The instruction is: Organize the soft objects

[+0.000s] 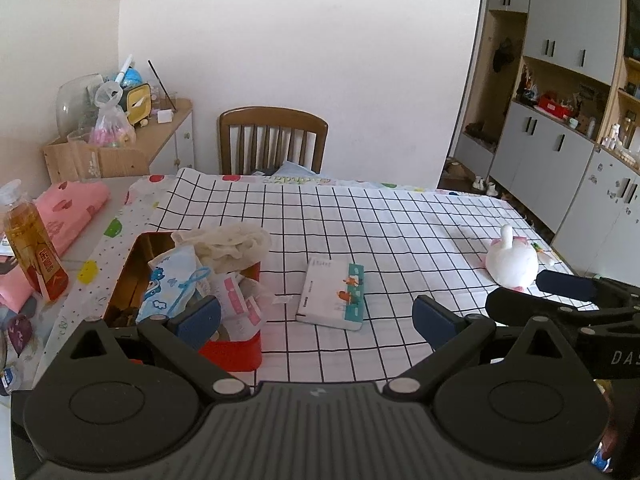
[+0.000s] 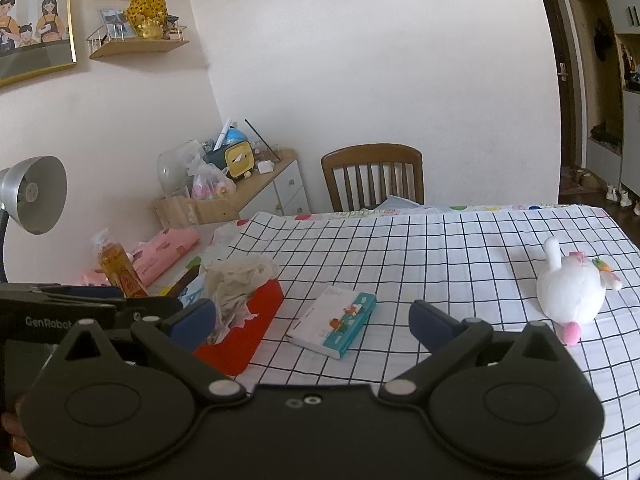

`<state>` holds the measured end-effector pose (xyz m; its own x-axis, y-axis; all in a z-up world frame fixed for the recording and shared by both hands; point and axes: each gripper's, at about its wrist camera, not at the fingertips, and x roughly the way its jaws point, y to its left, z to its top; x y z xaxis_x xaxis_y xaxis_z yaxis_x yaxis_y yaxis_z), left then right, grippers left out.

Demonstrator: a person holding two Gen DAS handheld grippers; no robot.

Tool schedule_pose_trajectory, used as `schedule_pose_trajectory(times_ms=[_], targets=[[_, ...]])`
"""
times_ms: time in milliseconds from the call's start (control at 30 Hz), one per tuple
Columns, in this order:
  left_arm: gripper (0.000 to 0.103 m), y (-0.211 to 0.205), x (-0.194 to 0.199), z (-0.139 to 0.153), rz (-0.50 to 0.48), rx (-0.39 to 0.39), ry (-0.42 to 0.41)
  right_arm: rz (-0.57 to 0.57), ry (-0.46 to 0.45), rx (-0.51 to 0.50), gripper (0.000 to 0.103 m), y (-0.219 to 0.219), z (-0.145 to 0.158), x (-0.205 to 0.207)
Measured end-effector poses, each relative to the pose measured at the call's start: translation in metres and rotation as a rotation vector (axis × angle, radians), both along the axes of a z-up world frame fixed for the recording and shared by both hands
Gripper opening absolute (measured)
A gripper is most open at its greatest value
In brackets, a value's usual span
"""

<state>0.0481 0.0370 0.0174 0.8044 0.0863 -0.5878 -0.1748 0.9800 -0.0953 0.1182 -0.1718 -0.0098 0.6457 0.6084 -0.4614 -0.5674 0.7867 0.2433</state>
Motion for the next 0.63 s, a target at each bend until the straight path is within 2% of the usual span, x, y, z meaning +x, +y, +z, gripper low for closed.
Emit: schedule_pose_trajectory(times_ms=[333, 633], targets=[[0.103, -0.0032, -0.0004, -0.0004, 0.011, 0.018, 0.003, -0.045, 0.002, -0.016, 0.103, -0.0034, -0.0011, 0.0018], [0.103, -0.0052, -0.0003, -0.0001, -0.003, 0.021, 0.002, -0.042, 0.010, -0.021, 0.103, -0.0029, -0.0020, 0.0028]])
